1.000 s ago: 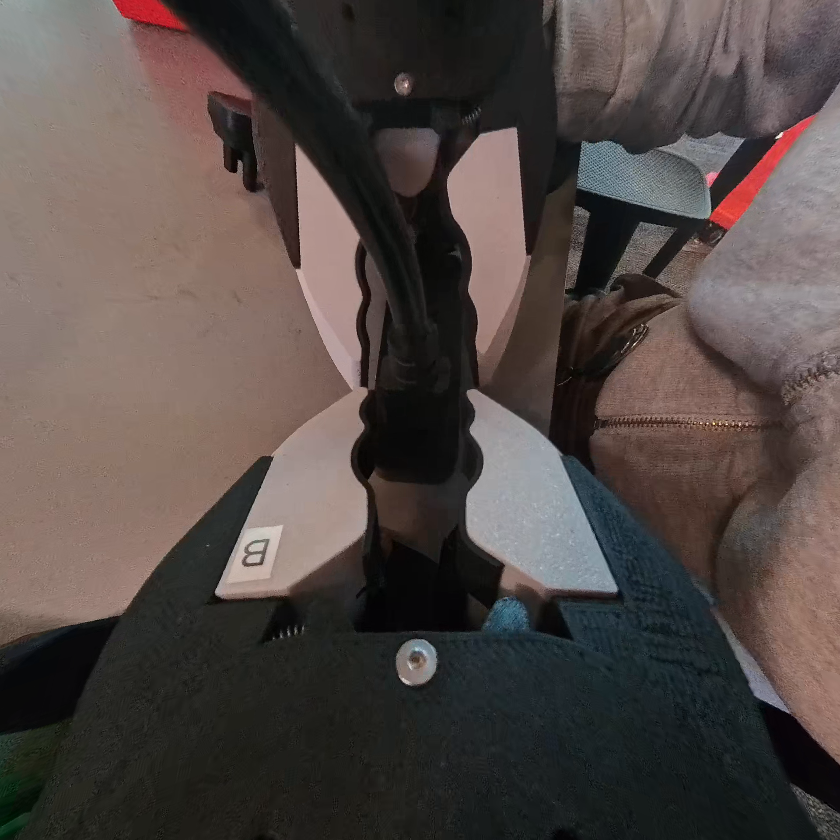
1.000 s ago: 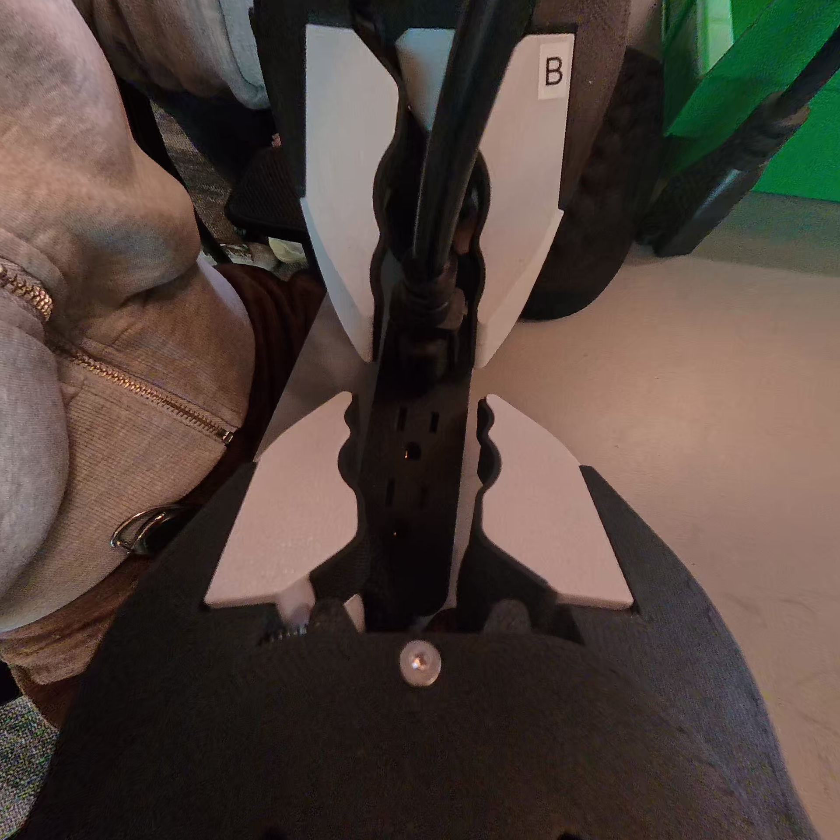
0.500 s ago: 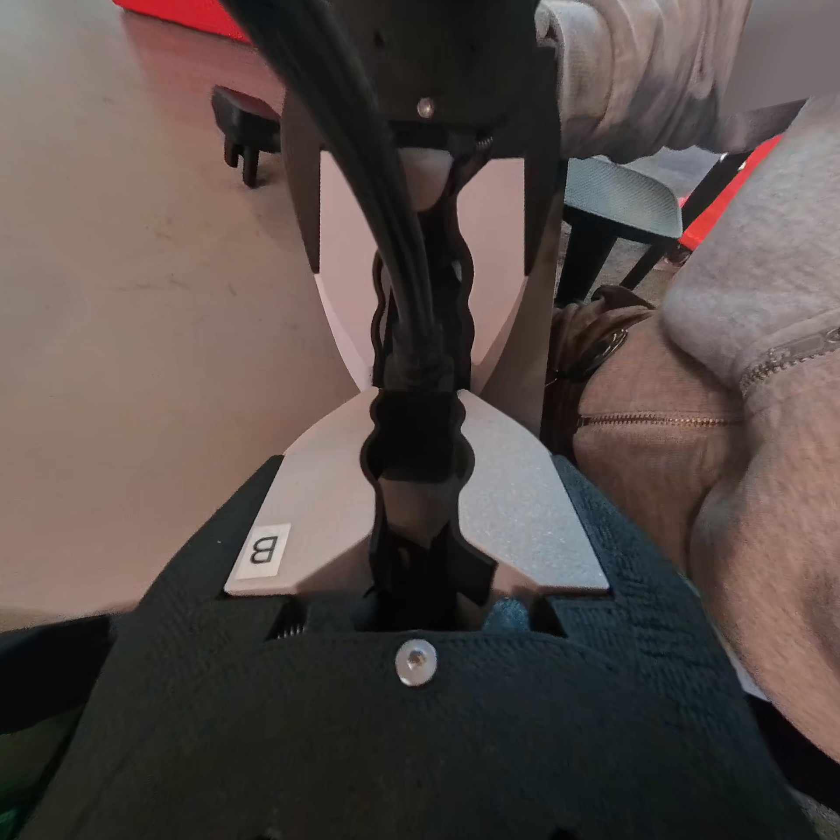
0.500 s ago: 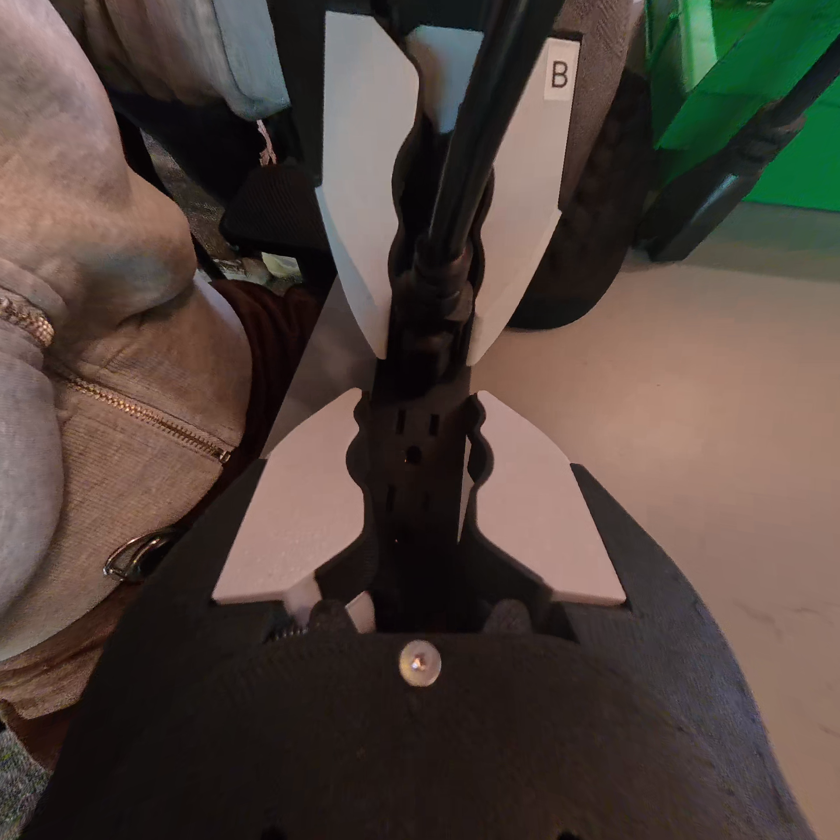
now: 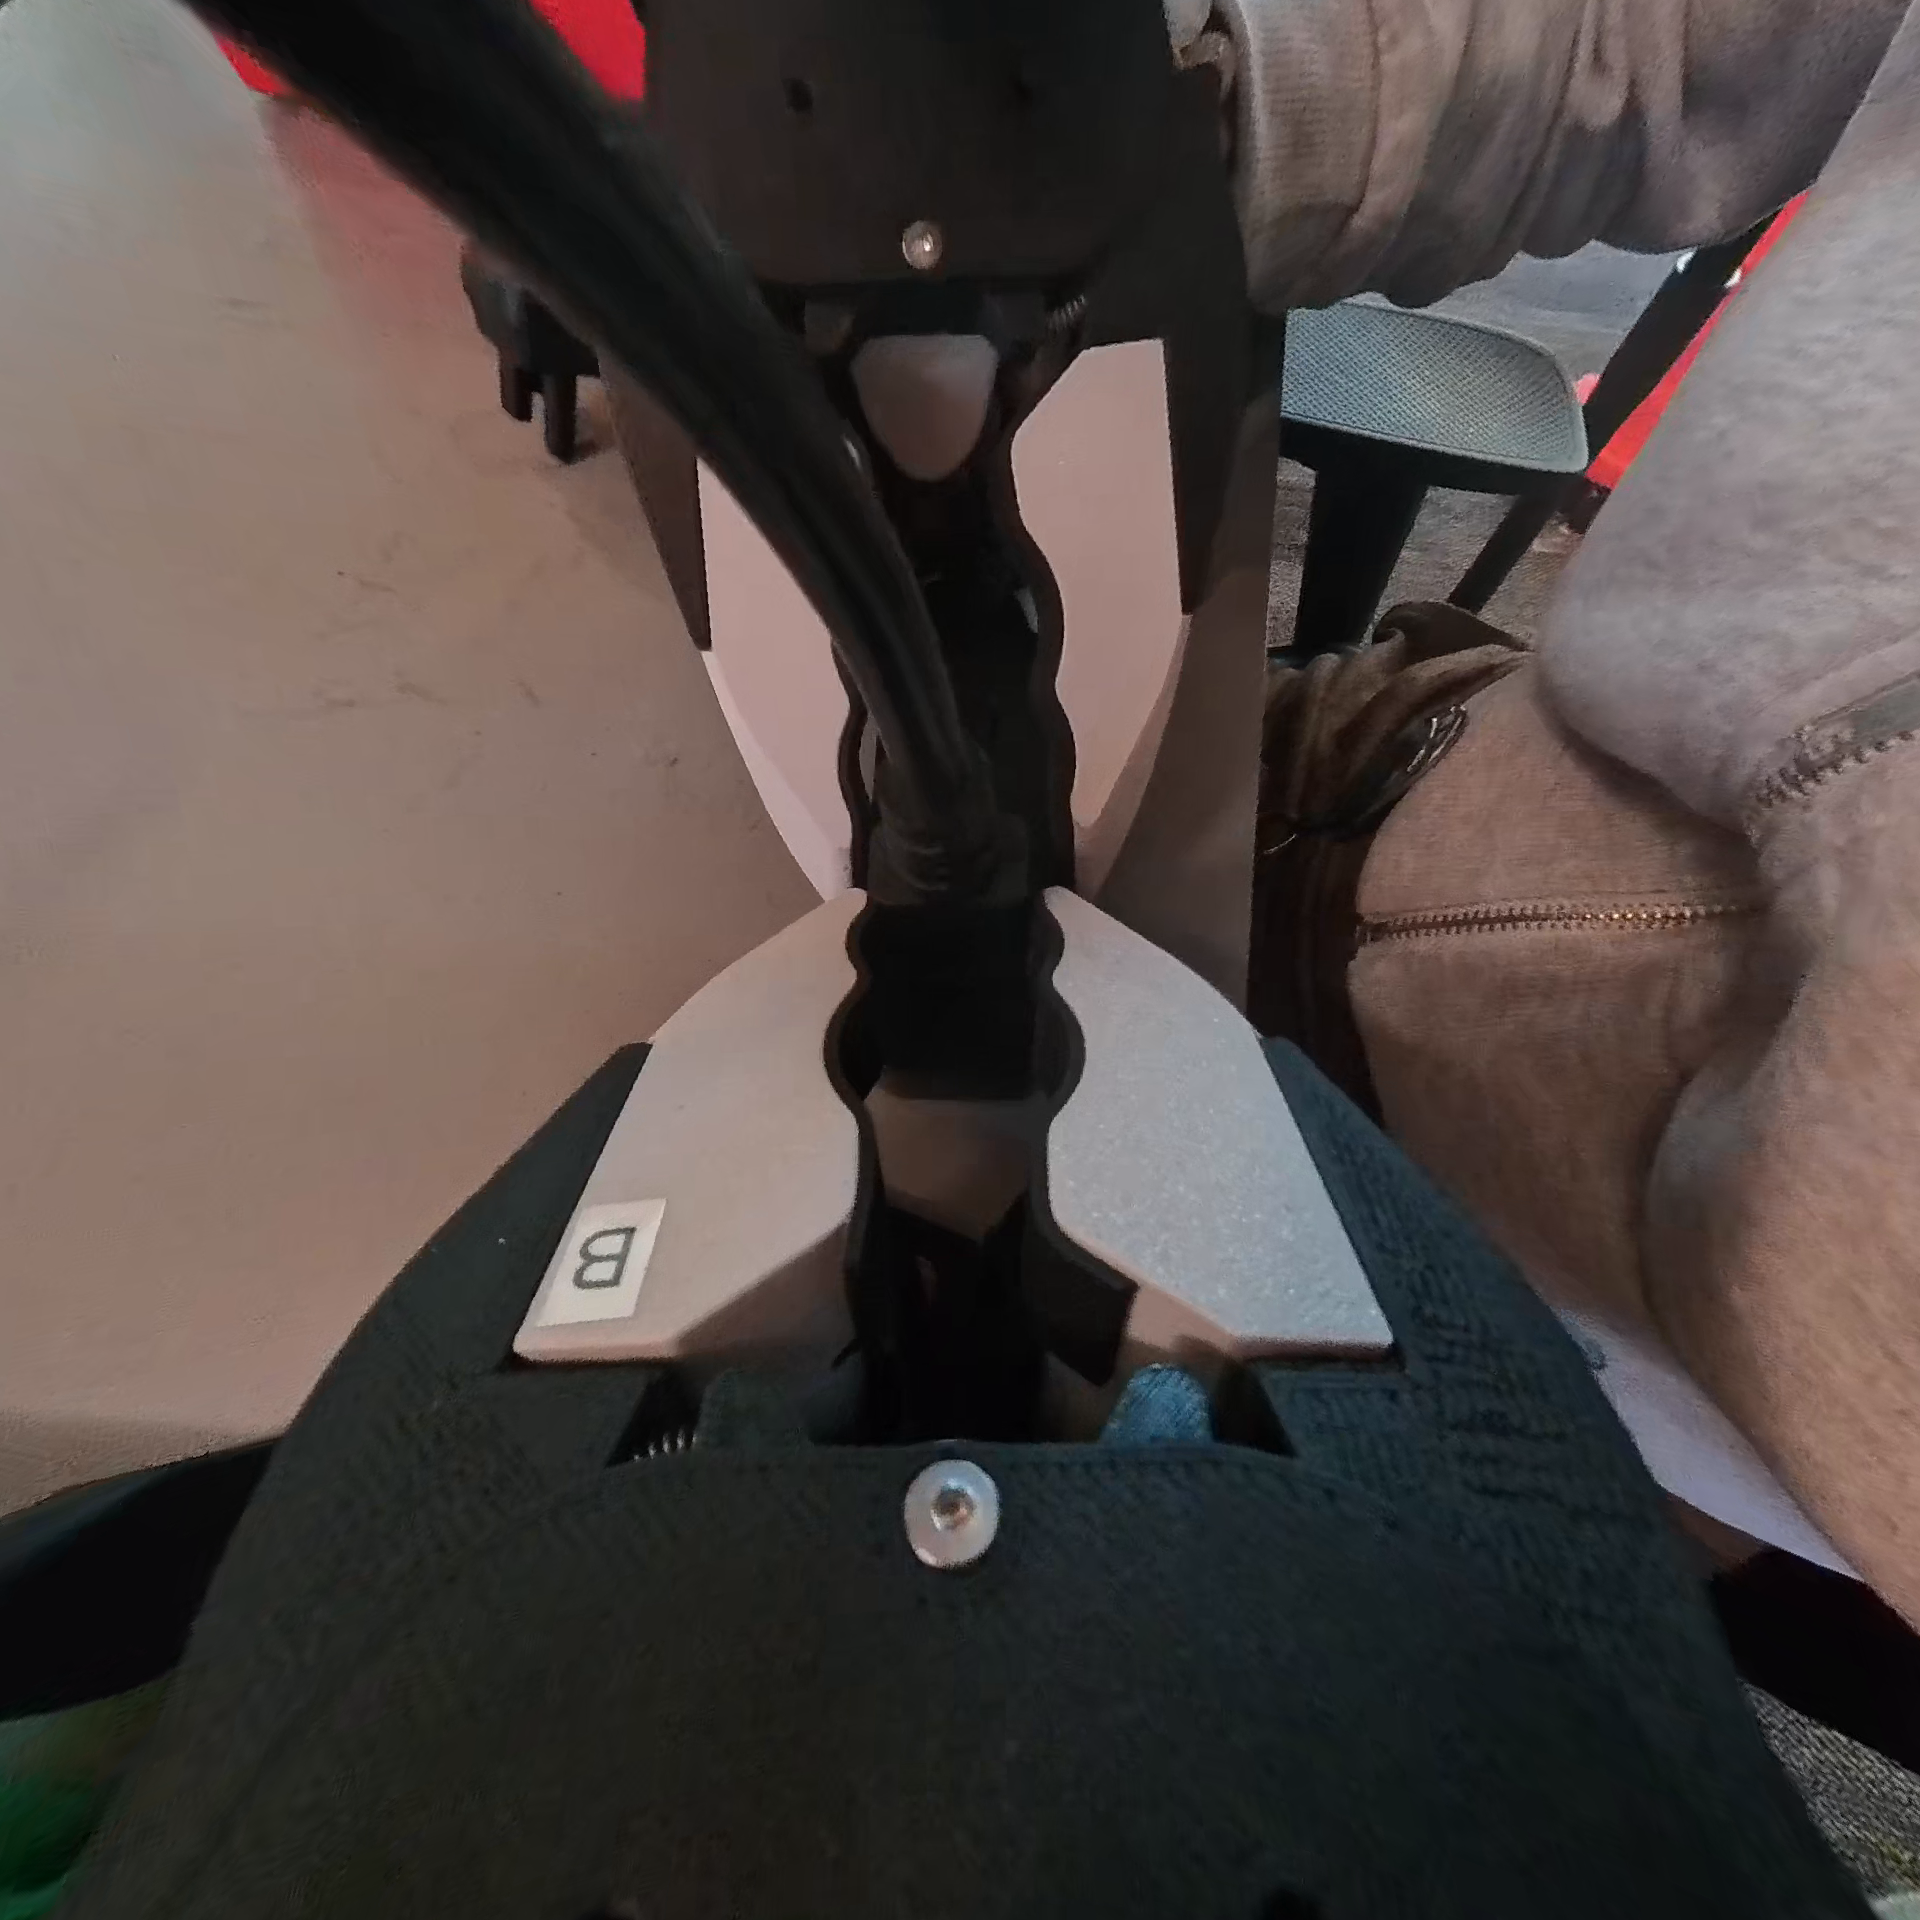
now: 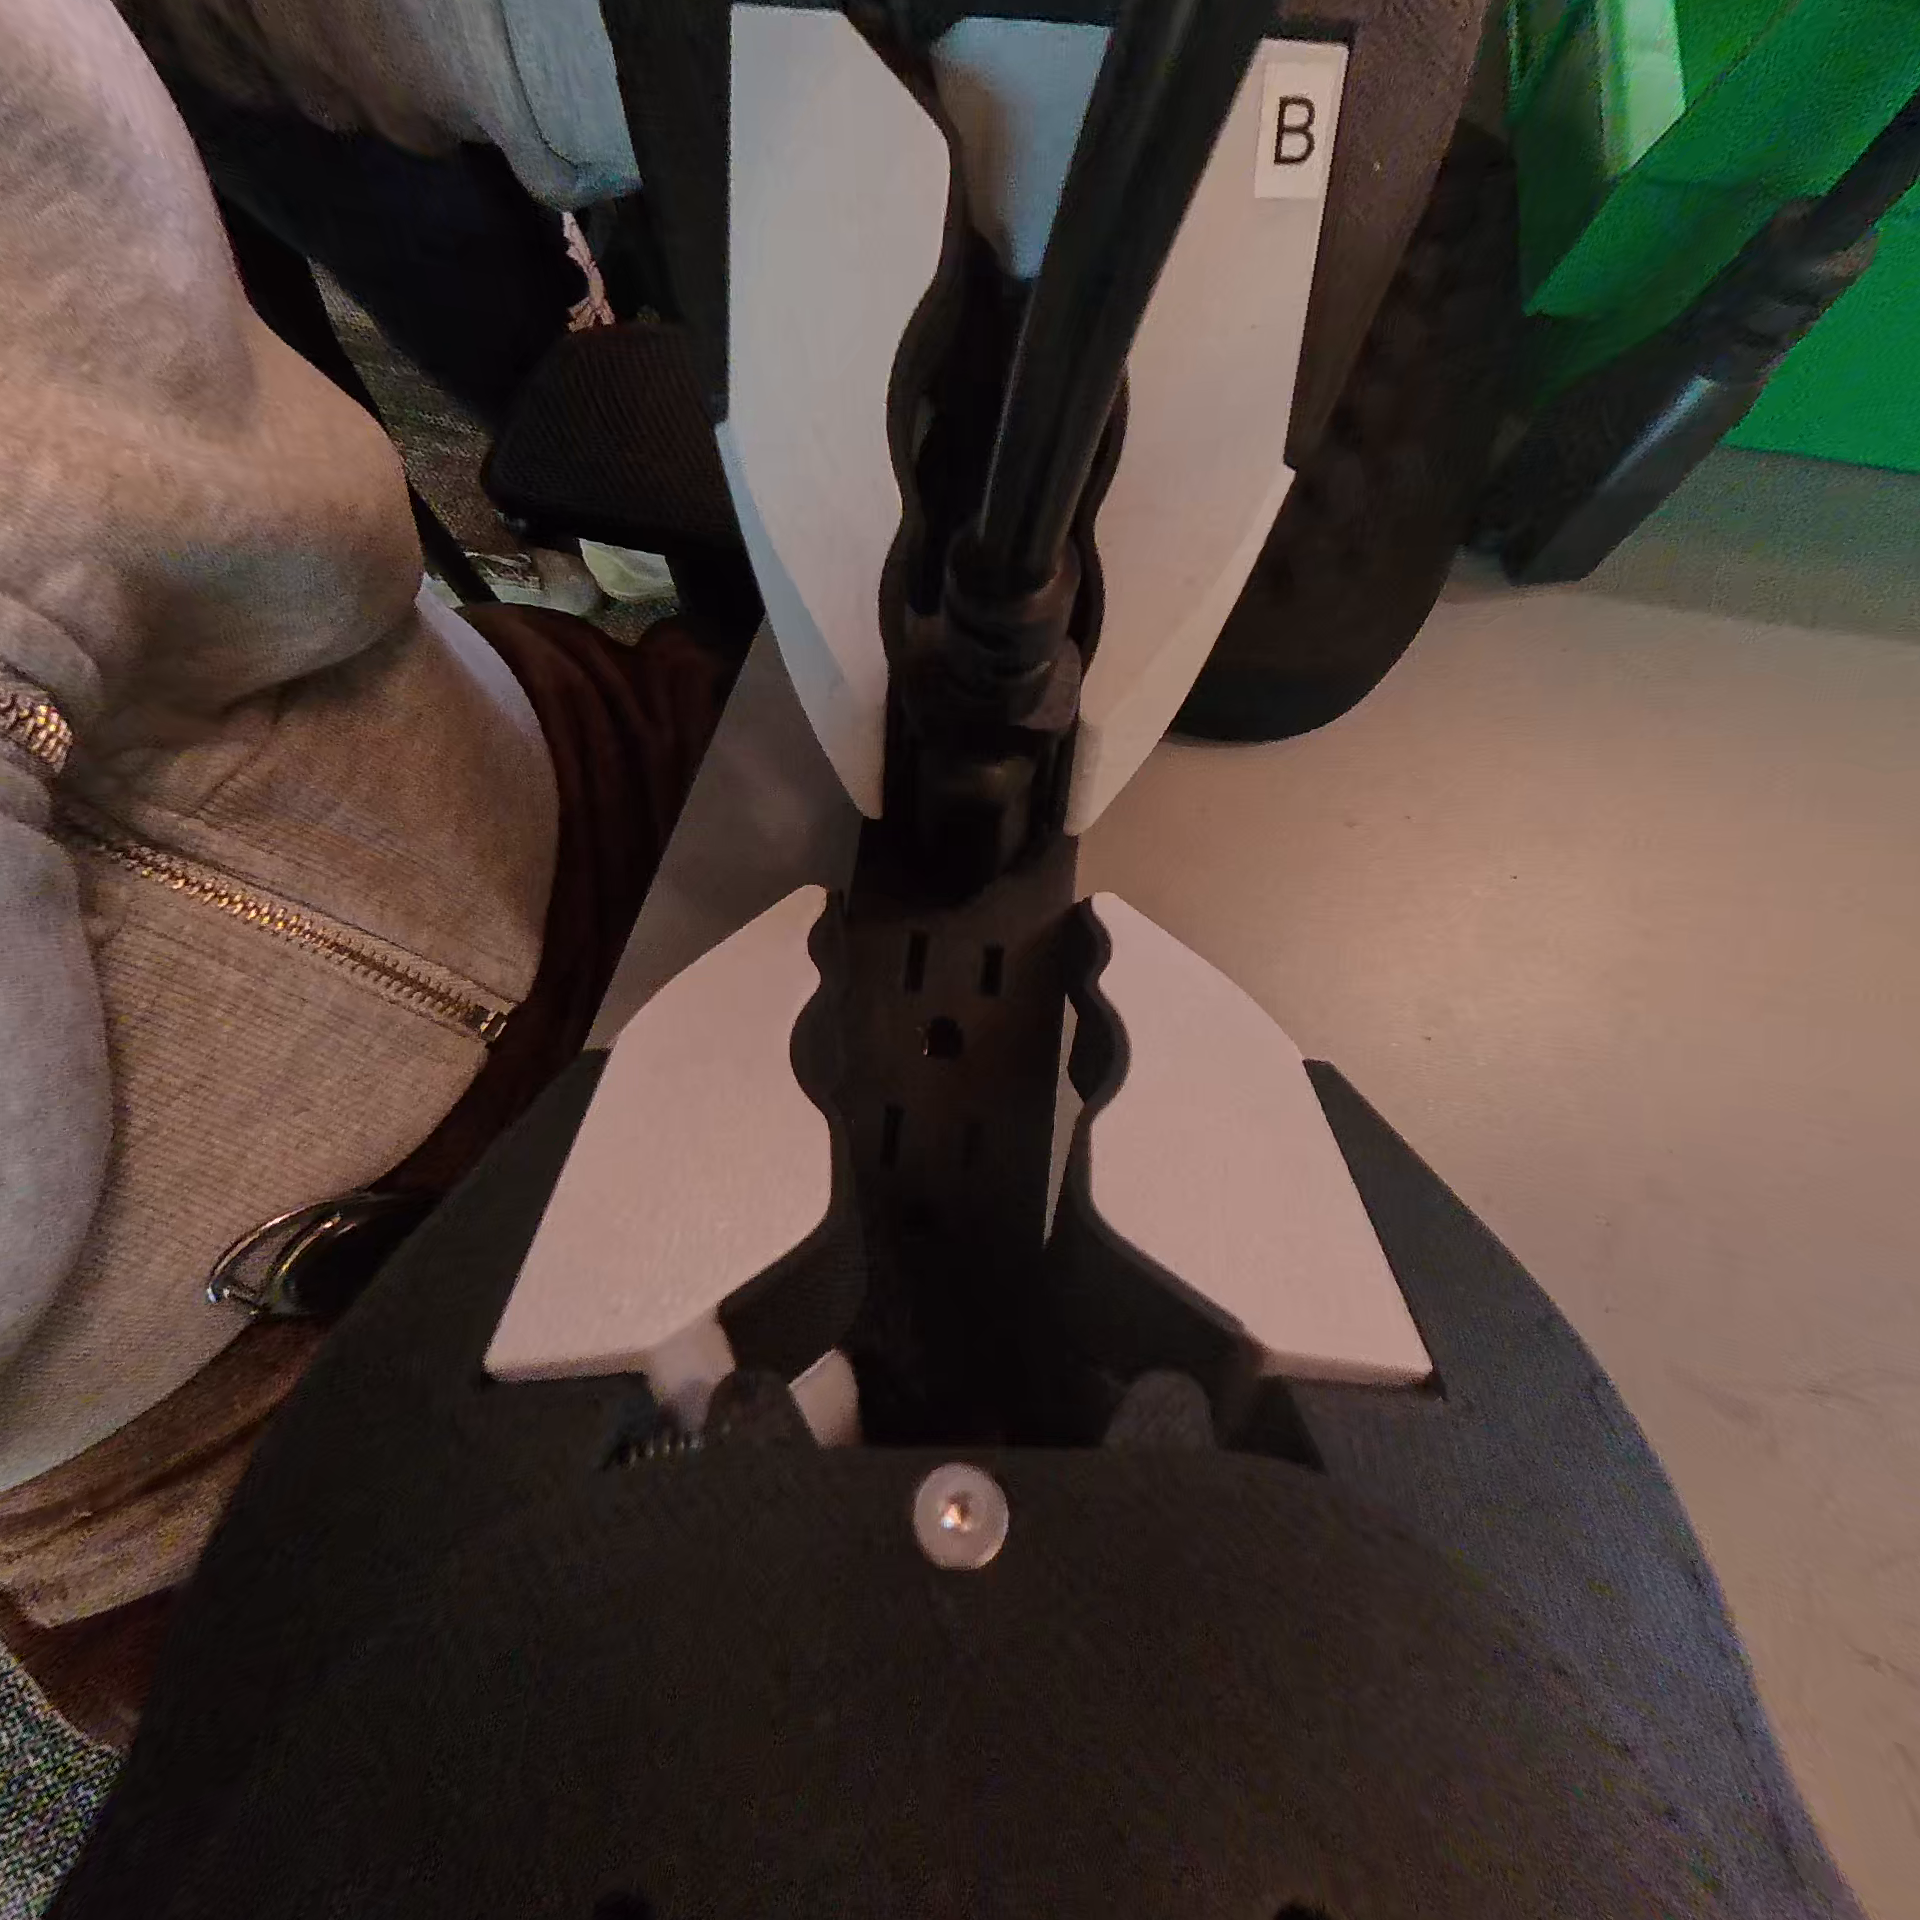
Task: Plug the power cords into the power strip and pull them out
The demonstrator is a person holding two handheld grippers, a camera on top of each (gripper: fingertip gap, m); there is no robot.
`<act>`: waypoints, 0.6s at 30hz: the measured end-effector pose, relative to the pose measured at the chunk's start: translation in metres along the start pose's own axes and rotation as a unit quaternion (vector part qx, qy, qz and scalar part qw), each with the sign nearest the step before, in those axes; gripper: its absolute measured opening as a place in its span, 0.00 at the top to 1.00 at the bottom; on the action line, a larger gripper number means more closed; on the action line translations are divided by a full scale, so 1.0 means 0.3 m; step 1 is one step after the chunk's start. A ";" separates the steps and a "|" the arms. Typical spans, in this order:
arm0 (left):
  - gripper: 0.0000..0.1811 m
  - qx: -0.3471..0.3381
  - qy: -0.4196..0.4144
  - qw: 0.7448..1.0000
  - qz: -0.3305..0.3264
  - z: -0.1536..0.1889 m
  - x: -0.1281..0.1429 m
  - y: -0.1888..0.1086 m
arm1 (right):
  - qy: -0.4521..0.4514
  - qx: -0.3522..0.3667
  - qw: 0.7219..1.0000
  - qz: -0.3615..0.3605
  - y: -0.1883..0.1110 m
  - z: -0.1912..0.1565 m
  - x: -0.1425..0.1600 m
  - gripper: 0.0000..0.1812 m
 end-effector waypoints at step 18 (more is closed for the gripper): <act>0.87 -0.008 0.042 0.999 -0.018 0.002 -0.011 0.008 | -0.014 0.001 0.999 -0.036 0.004 -0.004 -0.003 0.76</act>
Point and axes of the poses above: each gripper's, where its closed fingertips meet, y out along the fingers, x out of its underside, z = x × y across the jaws, the point moved 1 cm from there along -y, back along the fingers, and after that the axes turned 3 degrees about -y, right-handed, at the moved point
